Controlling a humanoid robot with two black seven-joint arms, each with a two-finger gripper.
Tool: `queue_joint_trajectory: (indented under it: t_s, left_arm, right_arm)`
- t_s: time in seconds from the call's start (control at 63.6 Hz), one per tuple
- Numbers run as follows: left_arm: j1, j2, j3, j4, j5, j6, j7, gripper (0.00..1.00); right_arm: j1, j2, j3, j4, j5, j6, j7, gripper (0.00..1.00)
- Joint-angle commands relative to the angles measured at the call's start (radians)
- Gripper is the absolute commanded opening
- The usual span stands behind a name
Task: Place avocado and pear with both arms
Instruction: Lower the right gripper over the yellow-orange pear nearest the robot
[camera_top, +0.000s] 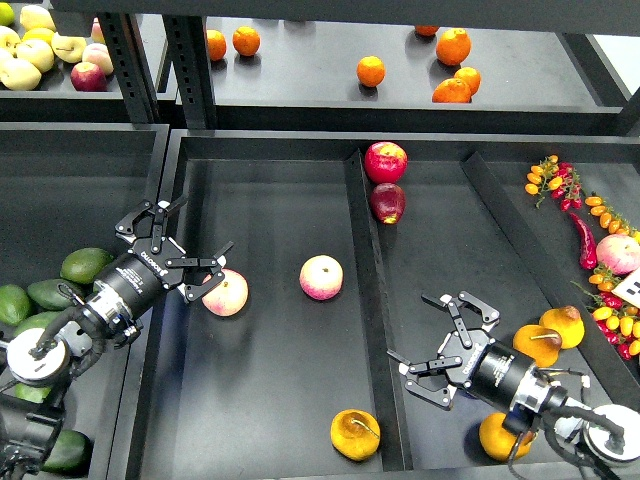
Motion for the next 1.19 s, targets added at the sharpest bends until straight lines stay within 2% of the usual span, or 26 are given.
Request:
queue_joint_trajectory:
  t_s: [0.0, 0.047, 0.173, 0.299, 0.503, 0.833, 1.179]
  left_arm:
    - [0.032, -0.001, -0.009, -0.018, 0.0, 0.0, 0.0, 0.99]
    - [0.039, -0.001, -0.013, -0.023, 0.0, 0.0, 0.0, 0.99]
    - [0.08, -0.001, -0.035, -0.058, 0.0, 0.0, 0.0, 0.99]
    - [0.115, -0.001, -0.035, -0.078, -0.003, 0.0, 0.0, 0.99]
    - [0.172, -0.001, -0.036, -0.113, -0.064, 0.0, 0.0, 1.0]
    - [0.261, -0.001, -0.037, -0.176, -0.095, 0.0, 0.0, 1.0]
    - [0.289, -0.001, -0.038, -0.199, -0.097, 0.0, 0.0, 1.0]
  right_arm:
    - [0.043, -0.013, -0.052, -0.002, -0.004, -0.007, -0.005, 1.0]
    - [0.061, -0.013, -0.075, -0.004, -0.007, -0.008, -0.009, 1.0]
    - [0.15, -0.04, -0.202, -0.007, -0.026, -0.013, -0.063, 1.0]
    - [0.224, -0.062, -0.279, -0.013, -0.018, -0.079, -0.063, 1.0]
    - [0.255, -0.039, -0.297, -0.013, -0.023, -0.154, -0.063, 1.0]
    - [0.39, -0.023, -0.507, -0.033, -0.024, -0.162, -0.063, 1.0]
    - [0.411, 0.009, -0.623, -0.047, -0.023, -0.175, -0.063, 1.0]
